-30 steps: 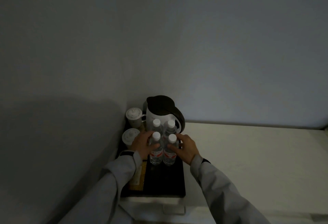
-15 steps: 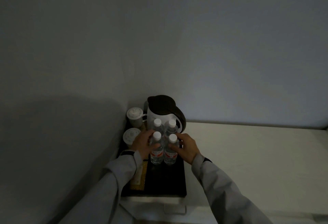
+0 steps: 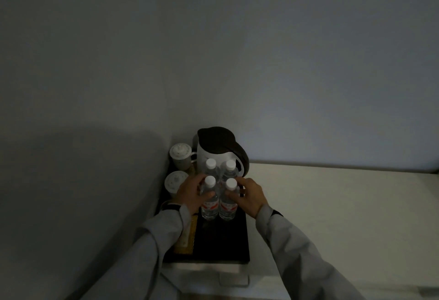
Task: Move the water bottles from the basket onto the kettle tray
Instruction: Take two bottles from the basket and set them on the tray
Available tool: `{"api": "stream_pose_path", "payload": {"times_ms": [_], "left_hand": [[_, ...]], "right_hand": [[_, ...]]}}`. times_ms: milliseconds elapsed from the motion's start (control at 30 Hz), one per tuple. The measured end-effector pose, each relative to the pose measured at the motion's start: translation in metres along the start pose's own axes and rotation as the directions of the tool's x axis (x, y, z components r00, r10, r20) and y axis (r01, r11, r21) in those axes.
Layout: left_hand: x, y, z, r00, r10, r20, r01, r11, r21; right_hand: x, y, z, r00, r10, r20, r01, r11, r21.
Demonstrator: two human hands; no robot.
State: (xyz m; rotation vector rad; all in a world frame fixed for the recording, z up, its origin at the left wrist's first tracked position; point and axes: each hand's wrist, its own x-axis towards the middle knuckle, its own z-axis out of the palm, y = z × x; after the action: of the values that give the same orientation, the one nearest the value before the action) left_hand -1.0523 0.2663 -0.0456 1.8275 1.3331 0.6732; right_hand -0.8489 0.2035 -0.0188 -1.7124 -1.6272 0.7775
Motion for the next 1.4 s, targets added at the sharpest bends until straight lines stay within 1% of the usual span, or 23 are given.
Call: {"api": "stream_pose_path", "payload": {"times_ms": [267,433,533,667,867,1067,1400], "left_hand": [[-0.001,0.001,-0.002,1.0,-0.003,0.014,0.003,1.0,0.006],[-0.003,0.001,-0.002,1.0,-0.03,0.002,0.03,1.0,-0.003],[-0.004,0.001,-0.003,1.0,-0.029,0.011,0.029,1.0,0.002],[-0.005,0.003,-0.003,0.999,-0.04,-0.001,0.04,0.999,0.009],[-0.007,0.006,-0.003,1.0,-0.015,-0.013,0.015,1.0,0.026],[-0.008,0.01,-0.003,0.999,-0.028,-0.021,0.029,0.999,0.039],[-0.01,0.016,-0.009,0.999,-0.044,0.015,0.043,0.997,0.065]], "right_hand": [[-0.004,0.001,-0.002,0.999,-0.033,0.008,0.033,0.999,-0.012],[-0.005,0.004,0.0,1.0,-0.016,-0.008,0.016,1.0,-0.022],[-0.004,0.003,0.002,1.0,-0.003,0.007,0.003,1.0,-0.026],[-0.004,0.003,0.004,1.0,-0.001,-0.018,0.0,1.0,-0.024],[-0.004,0.003,0.005,1.0,0.018,-0.015,-0.018,1.0,-0.02],[-0.004,0.006,0.004,1.0,0.019,-0.016,-0.019,1.0,-0.023],[-0.002,0.007,0.001,1.0,0.01,0.013,-0.009,0.999,-0.047]]}}
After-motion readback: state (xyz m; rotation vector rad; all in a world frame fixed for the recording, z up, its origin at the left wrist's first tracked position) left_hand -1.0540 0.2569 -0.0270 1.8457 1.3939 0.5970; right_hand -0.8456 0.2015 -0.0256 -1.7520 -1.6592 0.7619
